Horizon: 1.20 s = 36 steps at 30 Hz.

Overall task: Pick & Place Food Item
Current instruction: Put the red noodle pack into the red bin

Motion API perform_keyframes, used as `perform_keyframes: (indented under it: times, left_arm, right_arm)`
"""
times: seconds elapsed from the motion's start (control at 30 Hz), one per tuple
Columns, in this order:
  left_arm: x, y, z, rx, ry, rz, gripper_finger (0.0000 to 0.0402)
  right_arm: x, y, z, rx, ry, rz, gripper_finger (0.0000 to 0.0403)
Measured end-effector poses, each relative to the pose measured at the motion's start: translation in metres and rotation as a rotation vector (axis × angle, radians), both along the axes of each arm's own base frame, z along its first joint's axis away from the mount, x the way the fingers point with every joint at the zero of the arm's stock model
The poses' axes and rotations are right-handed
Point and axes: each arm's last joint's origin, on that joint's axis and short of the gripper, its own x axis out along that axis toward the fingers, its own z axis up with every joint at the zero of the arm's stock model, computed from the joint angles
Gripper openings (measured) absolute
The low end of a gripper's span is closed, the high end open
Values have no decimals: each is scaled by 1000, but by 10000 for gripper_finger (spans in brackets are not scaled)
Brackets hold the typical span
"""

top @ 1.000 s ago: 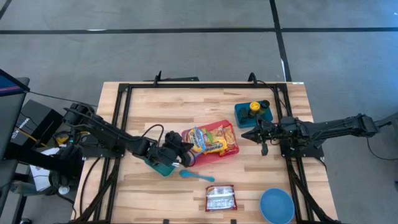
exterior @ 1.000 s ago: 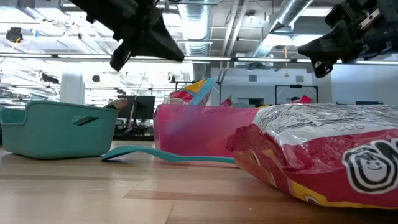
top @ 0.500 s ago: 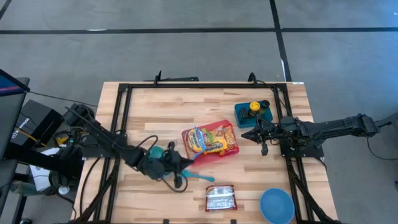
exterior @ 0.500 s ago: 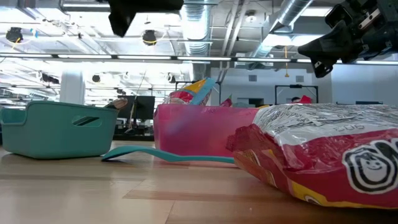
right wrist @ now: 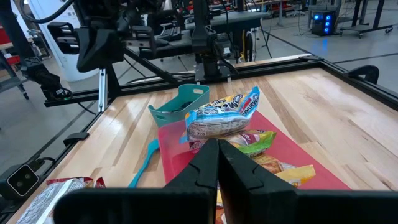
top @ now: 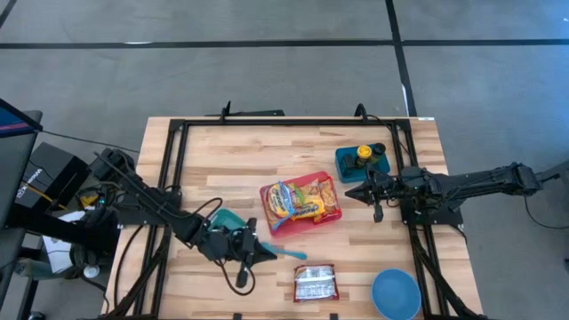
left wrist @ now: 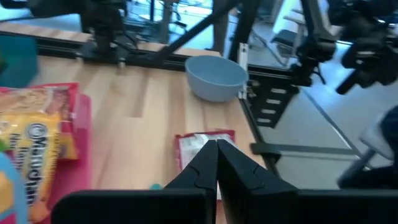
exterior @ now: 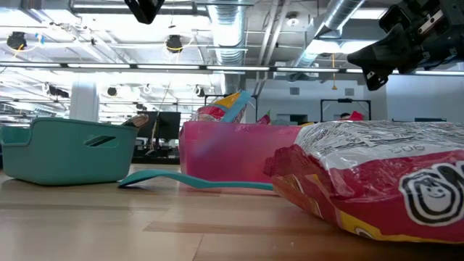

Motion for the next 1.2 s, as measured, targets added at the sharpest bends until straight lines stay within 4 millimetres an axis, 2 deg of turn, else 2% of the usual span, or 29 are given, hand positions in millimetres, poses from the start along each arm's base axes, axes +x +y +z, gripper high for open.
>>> perform_keyframes:
  times: [0.17, 0.47, 0.83, 1.0, 1.2]
  left_arm:
    - [1, 1, 0, -9, 6, -29, 0]
    - [10, 18, 0, 10, -6, 98, 0]
    - [13, 22, 1, 5, -13, 114, 0]
    - [11, 25, 5, 27, -13, 97, 0]
    - [6, 38, 22, -35, -14, -42, 0]
  right_arm:
    - [0, 0, 0, 0, 0, 0, 1]
    - [0, 0, 0, 0, 0, 0, 1]
    - [0, 0, 0, 0, 0, 0, 1]
    - [0, 0, 0, 0, 0, 0, 1]
    - [0, 0, 0, 0, 0, 0, 1]
